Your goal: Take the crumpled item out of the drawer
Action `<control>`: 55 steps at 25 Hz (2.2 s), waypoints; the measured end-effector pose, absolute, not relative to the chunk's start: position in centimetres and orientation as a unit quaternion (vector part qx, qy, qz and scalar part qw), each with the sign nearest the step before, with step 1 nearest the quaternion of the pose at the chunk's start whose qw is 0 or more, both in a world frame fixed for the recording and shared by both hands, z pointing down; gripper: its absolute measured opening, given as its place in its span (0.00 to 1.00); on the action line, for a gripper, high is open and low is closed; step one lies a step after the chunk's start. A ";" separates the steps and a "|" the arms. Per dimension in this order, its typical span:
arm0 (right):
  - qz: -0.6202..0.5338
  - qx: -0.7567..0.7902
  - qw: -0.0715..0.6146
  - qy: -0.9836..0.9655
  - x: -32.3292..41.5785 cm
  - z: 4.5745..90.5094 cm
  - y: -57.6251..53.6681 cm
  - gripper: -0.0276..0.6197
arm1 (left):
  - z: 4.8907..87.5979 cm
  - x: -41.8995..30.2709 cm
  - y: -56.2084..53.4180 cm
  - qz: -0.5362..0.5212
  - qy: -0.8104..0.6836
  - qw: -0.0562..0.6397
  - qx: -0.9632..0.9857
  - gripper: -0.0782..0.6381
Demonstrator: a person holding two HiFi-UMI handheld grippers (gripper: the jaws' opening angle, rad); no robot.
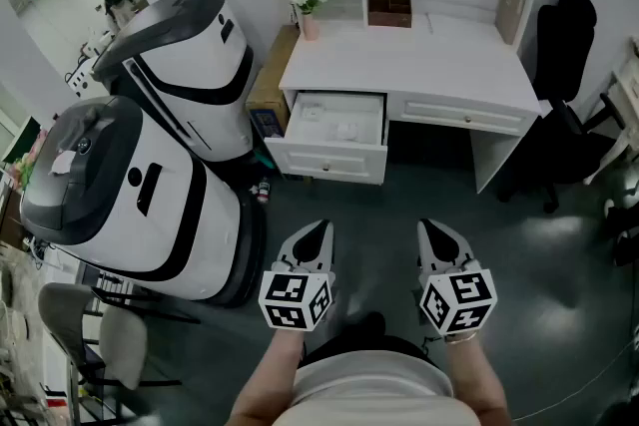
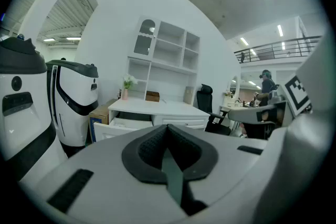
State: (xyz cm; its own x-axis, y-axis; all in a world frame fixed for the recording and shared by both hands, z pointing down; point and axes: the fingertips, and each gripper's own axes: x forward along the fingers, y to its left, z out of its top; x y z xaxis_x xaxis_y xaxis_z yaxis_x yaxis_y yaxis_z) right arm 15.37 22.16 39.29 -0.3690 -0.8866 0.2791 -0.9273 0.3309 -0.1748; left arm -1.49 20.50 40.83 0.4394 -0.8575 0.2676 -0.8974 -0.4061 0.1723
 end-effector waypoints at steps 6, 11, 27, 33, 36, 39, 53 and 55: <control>0.154 0.548 0.068 -0.819 15.7 39.7 22.1 0.05 | 41.0 -0.6 20.4 0.067 -0.527 0.149 0.834 0.10; 0.141 0.554 0.057 -0.818 16.7 39.5 21.7 0.05 | 41.3 -0.2 20.0 0.064 -0.535 0.149 0.829 0.10; 0.095 0.544 0.021 -0.833 19.1 36.4 19.6 0.08 | 40.4 2.4 18.5 0.065 -0.540 0.135 0.828 0.10; 0.109 0.530 0.015 -0.841 19.1 36.7 18.9 0.15 | 40.7 2.7 18.2 0.072 -0.544 0.136 0.825 0.10; 0.113 0.526 0.017 -0.842 19.0 37.0 18.5 0.17 | 41.0 2.5 17.9 0.076 -0.548 0.139 0.822 0.10; 0.107 0.529 0.029 -0.841 18.8 37.3 18.0 0.19 | 41.3 2.1 17.3 0.080 -0.549 0.141 0.820 0.10; 0.121 0.517 0.032 -0.847 16.6 38.4 10.3 0.20 | 43.1 -0.2 9.7 0.082 -0.553 0.155 0.814 0.10; 0.123 0.516 0.035 -0.847 16.2 38.7 8.6 0.20 | 43.3 -0.7 8.0 0.082 -0.554 0.158 0.813 0.10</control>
State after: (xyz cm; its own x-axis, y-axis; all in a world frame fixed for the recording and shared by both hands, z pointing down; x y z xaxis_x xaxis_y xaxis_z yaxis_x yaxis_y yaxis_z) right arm 16.24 8.63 38.67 -0.4654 -0.8652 0.1868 -0.8825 0.4375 -0.1724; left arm -0.66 8.00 43.31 0.3723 -0.8755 0.3080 -0.9272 -0.3358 0.1662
